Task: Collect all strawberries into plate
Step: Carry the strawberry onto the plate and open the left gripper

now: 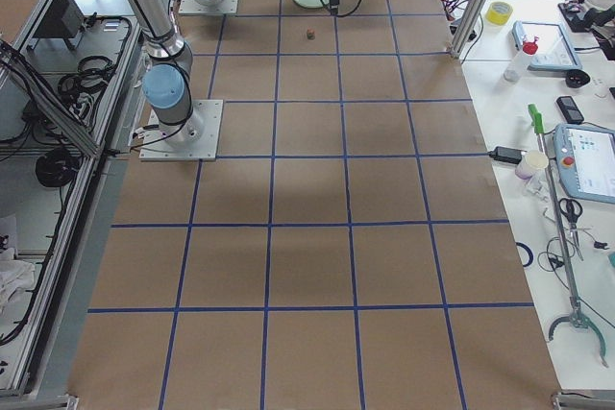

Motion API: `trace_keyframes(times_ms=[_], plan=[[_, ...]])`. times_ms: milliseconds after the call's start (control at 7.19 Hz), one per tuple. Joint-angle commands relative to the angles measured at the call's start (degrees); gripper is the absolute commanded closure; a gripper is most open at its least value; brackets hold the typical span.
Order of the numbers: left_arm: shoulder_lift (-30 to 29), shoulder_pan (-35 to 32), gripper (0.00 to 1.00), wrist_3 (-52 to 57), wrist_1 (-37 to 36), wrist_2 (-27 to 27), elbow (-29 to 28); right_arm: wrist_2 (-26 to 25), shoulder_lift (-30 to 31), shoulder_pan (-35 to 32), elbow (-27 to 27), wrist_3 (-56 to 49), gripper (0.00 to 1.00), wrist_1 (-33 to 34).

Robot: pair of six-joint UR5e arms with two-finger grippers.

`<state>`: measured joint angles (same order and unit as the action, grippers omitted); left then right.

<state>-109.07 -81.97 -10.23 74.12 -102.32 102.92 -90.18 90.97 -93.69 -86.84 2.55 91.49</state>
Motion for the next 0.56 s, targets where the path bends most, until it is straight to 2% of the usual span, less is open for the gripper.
trace_keyframes(times_ms=[0,139,417], plan=[[-0.4,0.9,0.83,1.0,-0.6,0.2,1.5,0.0,0.0,0.0,0.0,0.0,0.00,0.0],[-0.4,0.9,0.01,0.6,-0.3,0.4,1.5,0.0,0.0,0.0,0.0,0.0,0.00,0.0],[-0.4,0.9,0.00,1.0,-0.6,0.5,1.0,-0.1,0.0,0.0,0.0,0.0,0.00,0.0]])
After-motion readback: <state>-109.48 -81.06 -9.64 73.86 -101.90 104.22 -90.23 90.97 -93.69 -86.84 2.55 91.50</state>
